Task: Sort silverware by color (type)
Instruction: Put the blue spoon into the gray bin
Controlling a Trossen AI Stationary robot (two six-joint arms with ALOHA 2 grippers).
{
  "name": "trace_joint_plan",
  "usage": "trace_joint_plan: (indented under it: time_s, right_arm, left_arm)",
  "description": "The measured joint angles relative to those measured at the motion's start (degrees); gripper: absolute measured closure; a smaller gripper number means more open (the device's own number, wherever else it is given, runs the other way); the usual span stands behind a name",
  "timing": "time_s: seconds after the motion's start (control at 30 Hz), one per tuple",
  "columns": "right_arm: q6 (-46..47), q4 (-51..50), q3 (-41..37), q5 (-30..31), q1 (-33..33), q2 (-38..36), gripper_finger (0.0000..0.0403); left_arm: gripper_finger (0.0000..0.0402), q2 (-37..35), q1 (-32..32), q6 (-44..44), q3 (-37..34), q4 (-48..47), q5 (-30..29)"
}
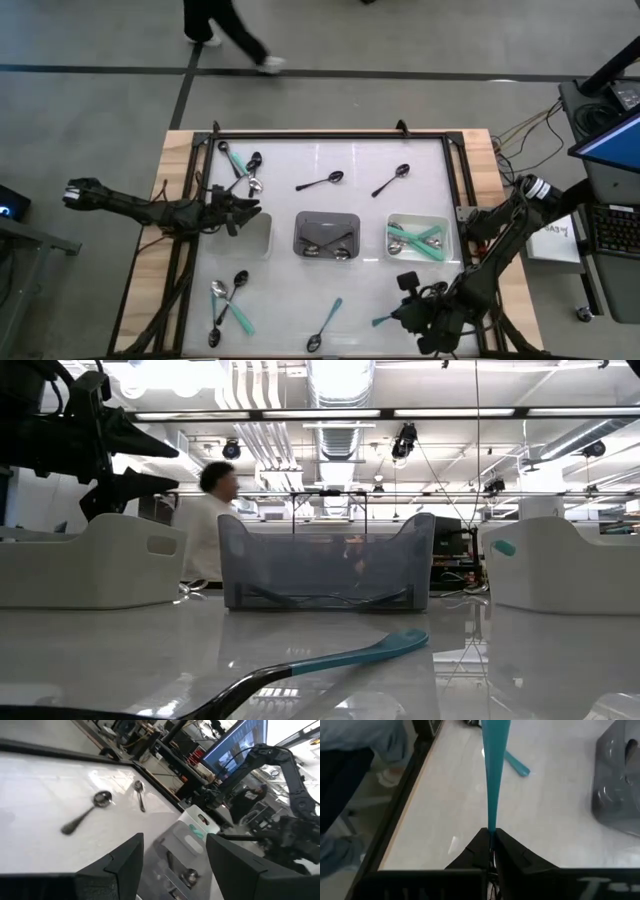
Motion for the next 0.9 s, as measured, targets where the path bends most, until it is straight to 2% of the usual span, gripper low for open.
trace_joint_plan:
  time_s: [0.2,0.43,0.67,0.9]
  right_arm:
    - [1.37,3.18,-0.02,2.92,-1.0,1.63,0.0394]
    - [1.05,7.48,-0.02,7.77,-4.61,3.25,0.0394]
    - [0.77,10.01,-0.02,8.38,-11.01,4.35,0.0394]
    - [-5.6,13.2,-0.02,8.41,-15.37,4.39,0.0394]
  left_arm:
    - [0.0203,0.02,0.0,6.42,0.0,0.14,-2.63]
    - [0.0203,0.01,-0.02,0.74,0.0,0.85,-2.7]
    - [0.0203,0.01,-0.02,2.91,0.0,0.84,-2.87]
    - [0.0203,0.63,0.0,-1.17,0.0,0.82,-10.85]
